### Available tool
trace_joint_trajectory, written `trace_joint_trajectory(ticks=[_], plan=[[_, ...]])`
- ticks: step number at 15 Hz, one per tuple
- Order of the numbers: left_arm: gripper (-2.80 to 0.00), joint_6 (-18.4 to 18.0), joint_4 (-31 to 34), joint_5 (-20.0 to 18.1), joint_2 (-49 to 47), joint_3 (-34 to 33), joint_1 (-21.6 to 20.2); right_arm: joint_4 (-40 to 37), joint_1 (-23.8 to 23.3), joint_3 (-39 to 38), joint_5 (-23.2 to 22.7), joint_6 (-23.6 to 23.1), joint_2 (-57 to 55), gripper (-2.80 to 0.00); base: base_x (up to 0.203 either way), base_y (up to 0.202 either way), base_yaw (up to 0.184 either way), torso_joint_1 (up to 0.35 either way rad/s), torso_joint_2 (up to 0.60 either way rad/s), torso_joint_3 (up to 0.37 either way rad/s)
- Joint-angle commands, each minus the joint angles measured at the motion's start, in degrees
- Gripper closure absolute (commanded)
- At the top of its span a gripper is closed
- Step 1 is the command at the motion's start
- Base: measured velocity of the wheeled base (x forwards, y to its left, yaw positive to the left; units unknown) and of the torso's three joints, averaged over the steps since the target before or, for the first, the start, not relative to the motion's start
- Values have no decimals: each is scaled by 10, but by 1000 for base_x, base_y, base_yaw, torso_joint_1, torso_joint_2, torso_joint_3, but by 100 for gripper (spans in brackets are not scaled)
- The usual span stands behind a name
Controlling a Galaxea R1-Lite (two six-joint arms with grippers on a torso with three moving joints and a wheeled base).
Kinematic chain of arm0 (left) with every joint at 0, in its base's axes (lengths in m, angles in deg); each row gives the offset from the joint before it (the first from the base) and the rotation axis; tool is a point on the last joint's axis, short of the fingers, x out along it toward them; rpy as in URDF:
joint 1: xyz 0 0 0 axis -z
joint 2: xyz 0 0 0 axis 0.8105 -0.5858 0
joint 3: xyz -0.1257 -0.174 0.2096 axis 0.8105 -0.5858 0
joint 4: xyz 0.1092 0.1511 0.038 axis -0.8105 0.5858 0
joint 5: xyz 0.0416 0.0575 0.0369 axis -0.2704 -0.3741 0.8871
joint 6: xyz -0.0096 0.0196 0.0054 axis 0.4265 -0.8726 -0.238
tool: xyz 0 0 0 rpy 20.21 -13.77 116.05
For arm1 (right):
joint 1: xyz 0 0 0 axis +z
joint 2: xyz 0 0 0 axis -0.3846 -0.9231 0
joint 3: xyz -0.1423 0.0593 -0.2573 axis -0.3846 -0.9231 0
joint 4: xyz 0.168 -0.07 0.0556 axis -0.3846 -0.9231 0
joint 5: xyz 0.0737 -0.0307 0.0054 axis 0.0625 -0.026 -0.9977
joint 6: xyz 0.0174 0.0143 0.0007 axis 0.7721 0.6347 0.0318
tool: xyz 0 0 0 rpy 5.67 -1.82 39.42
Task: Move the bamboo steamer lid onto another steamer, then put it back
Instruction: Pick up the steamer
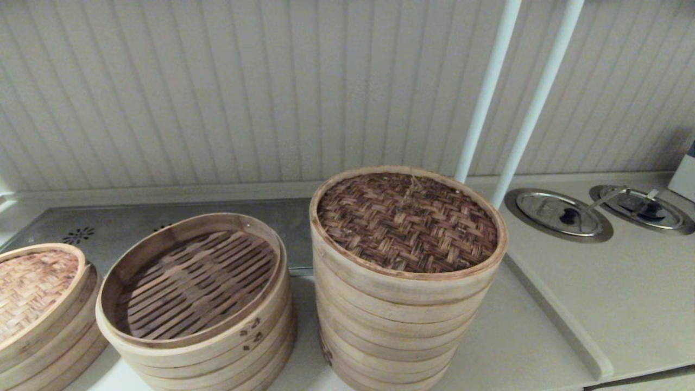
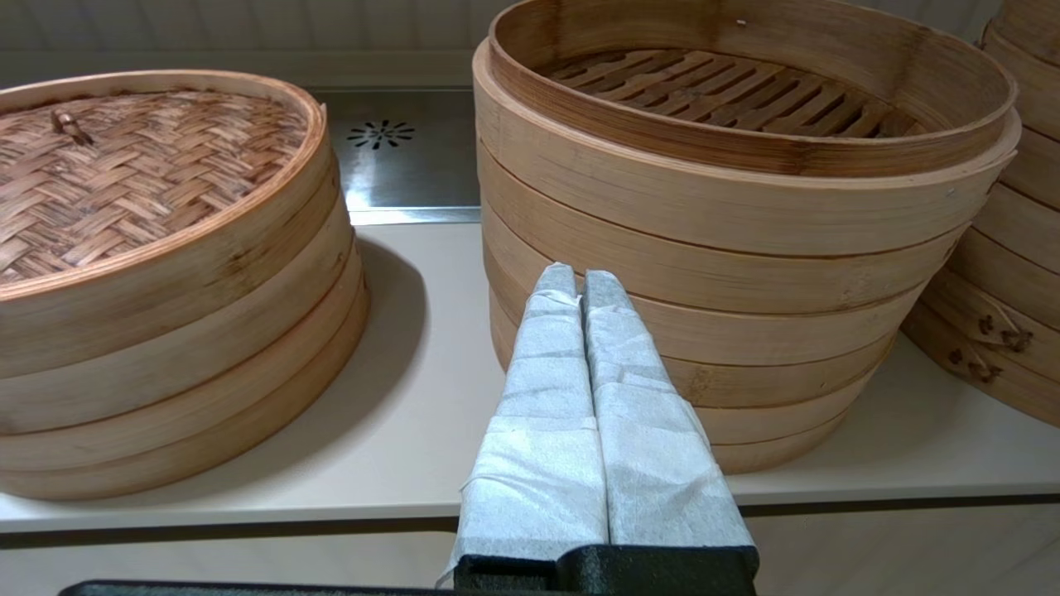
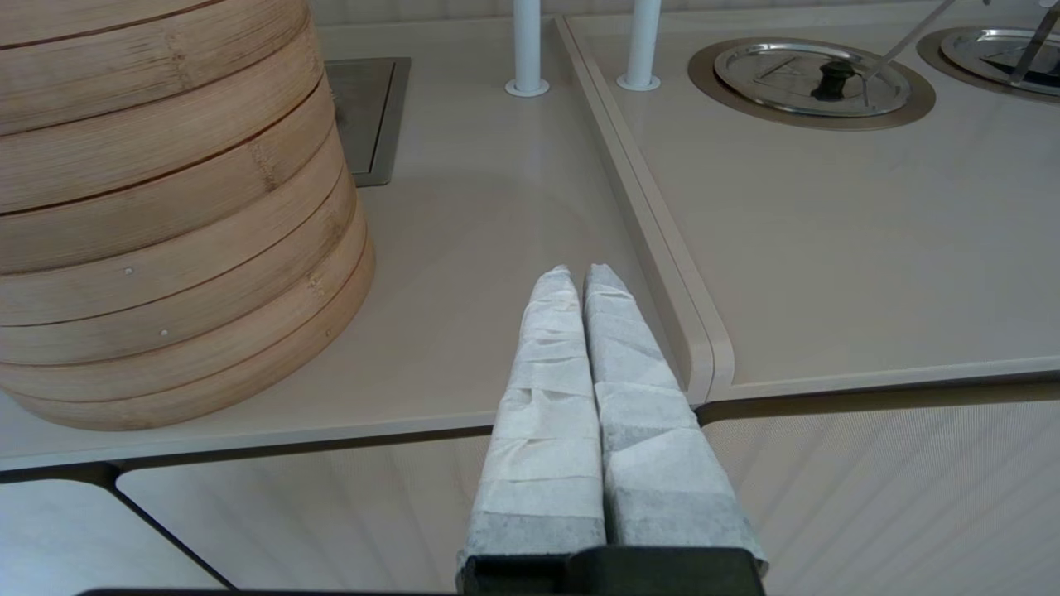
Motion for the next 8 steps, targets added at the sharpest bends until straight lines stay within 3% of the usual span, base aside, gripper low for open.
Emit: trace_joint_trajectory(ticks=[1, 8], plan=[[0, 1, 1, 1, 2, 0, 0, 0, 0, -2, 0, 0, 0, 0, 0, 0, 0, 0, 0, 0], [0, -5, 0, 0, 2, 0, 0, 0, 0, -2, -1, 0, 0, 0, 0, 0, 0, 0, 0, 0]])
